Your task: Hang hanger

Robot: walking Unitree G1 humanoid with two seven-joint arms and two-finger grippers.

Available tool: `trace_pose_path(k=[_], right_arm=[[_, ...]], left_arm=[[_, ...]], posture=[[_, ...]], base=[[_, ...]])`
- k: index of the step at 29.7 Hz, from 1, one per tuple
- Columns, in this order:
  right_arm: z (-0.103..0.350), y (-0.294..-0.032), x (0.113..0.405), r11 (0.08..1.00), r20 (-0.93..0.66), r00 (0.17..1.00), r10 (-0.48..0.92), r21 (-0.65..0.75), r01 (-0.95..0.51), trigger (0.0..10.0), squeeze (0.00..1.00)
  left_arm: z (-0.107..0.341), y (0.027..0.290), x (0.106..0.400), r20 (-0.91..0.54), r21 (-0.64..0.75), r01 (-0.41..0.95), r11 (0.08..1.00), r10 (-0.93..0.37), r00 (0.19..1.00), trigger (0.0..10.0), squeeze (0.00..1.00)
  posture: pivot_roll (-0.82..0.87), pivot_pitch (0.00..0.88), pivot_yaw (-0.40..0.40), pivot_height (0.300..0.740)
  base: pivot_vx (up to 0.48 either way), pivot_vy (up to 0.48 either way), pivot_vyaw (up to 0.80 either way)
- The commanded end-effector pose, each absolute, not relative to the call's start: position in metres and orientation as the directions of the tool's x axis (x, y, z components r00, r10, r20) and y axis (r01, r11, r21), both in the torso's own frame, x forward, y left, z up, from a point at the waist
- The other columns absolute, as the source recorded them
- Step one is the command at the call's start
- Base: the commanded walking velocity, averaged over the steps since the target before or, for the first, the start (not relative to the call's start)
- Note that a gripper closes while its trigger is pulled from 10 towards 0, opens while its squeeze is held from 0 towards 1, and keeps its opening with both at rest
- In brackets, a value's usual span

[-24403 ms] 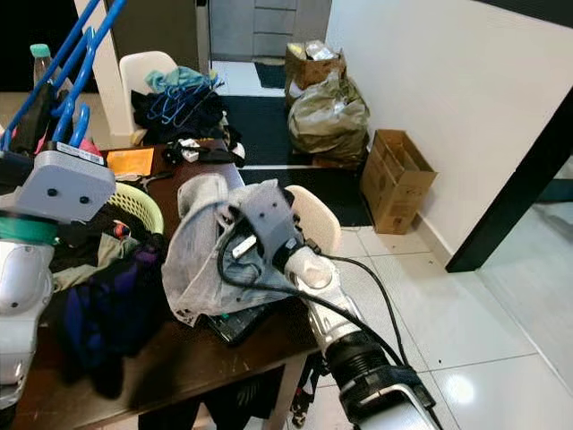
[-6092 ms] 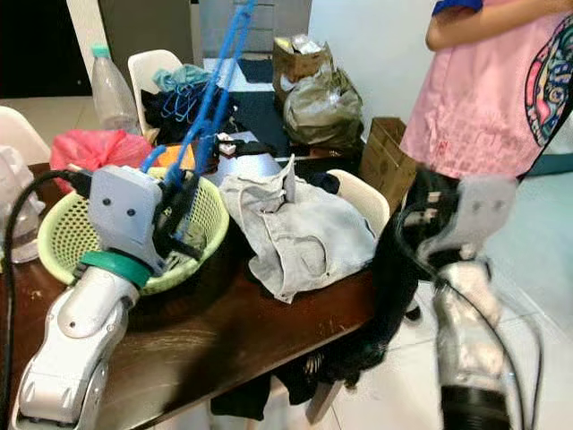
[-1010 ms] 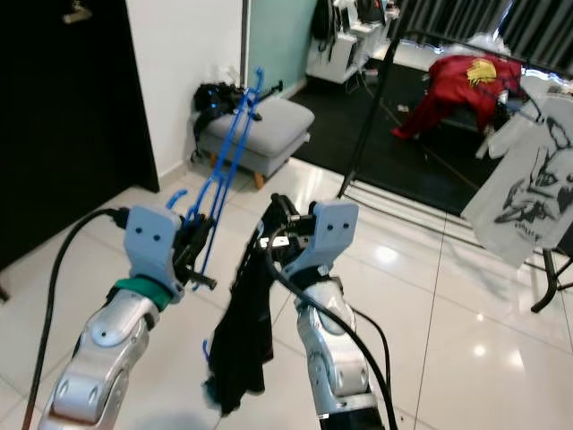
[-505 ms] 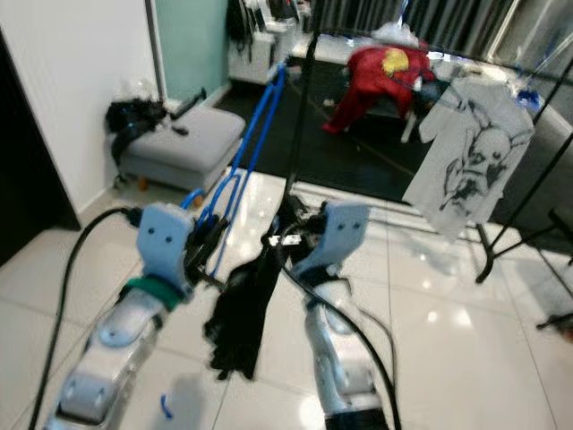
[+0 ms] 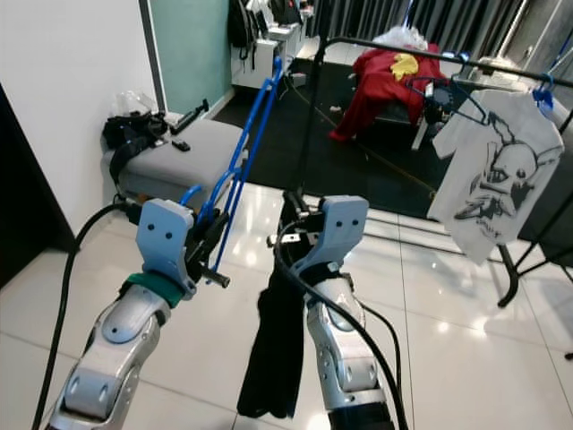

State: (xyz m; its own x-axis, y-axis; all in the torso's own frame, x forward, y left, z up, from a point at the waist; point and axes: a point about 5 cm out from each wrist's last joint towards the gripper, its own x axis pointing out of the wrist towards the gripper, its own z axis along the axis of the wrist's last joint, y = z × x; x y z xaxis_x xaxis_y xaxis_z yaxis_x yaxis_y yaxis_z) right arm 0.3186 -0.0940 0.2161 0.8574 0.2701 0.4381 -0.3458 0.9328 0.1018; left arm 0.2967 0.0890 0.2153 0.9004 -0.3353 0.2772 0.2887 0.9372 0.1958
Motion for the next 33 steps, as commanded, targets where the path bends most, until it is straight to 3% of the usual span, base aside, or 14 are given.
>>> trace_pose_path(k=[1,7,10,14,17,20,26,29,33], right_arm=[[0.219,-0.096,0.319,0.935,0.452,0.849,0.273,0.081,-0.344,10.0,0.0],[0.218,-0.098,0.32,0.934,0.439,0.844,0.308,0.029,-0.356,10.0,0.0],[0.219,-0.104,0.322,0.905,0.4,0.816,0.418,-0.113,-0.409,10.0,0.0],[0.219,-0.104,0.322,0.903,0.397,0.814,0.425,-0.119,-0.414,10.0,0.0],[0.206,-0.115,0.316,0.777,0.223,0.747,0.626,-0.262,-0.572,10.0,0.0],[0.196,-0.126,0.311,0.695,0.103,0.704,0.703,-0.311,-0.649,10.0,0.0],[0.179,-0.153,0.305,0.582,-0.105,0.655,0.749,-0.369,-0.725,10.0,0.0],[0.17,-0.171,0.3,0.481,-0.266,0.607,0.749,-0.412,-0.774,10.0,0.0],[0.168,-0.178,0.3,0.423,-0.342,0.59,0.732,-0.451,-0.786,10.0,0.0]], left_arm=[[0.213,0.088,0.296,0.275,0.194,0.293,0.936,-0.339,0.9,10.0,0.0],[0.205,0.09,0.295,0.24,0.212,0.3,0.93,-0.347,0.907,10.0,0.0],[0.182,0.1,0.291,0.128,0.274,0.345,0.898,-0.389,0.912,10.0,0.0],[0.181,0.101,0.291,0.127,0.276,0.348,0.896,-0.392,0.911,10.0,0.0],[0.161,0.122,0.281,0.013,0.409,0.423,0.809,-0.468,0.884,10.0,0.0],[0.151,0.133,0.277,-0.044,0.477,0.446,0.757,-0.486,0.873,10.0,0.0],[0.135,0.149,0.271,-0.138,0.575,0.489,0.656,-0.511,0.849,10.0,0.0],[0.124,0.156,0.268,-0.198,0.651,0.51,0.562,-0.524,0.829,10.0,0.0],[0.12,0.159,0.267,-0.221,0.704,0.51,0.495,-0.529,0.819,10.0,0.0]], posture=[[-0.08,0.05,0.016,0.74],[-0.08,0.051,0.015,0.74],[-0.08,0.051,0.015,0.74],[-0.08,0.051,0.015,0.74],[-0.07,0.052,0.01,0.74],[-0.07,0.054,0.011,0.74],[-0.06,0.062,0.014,0.74],[-0.06,0.07,0.021,0.74],[-0.06,0.077,0.024,0.74]], base=[[0.472,0.0,0.0],[0.462,0.0,0.0],[0.0,0.0,0.0],[0.0,0.0,0.0],[0.0,0.0,0.0],[0.0,0.0,0.0],[0.0,0.0,0.0],[0.0,0.0,0.0],[0.0,0.0,0.0]])
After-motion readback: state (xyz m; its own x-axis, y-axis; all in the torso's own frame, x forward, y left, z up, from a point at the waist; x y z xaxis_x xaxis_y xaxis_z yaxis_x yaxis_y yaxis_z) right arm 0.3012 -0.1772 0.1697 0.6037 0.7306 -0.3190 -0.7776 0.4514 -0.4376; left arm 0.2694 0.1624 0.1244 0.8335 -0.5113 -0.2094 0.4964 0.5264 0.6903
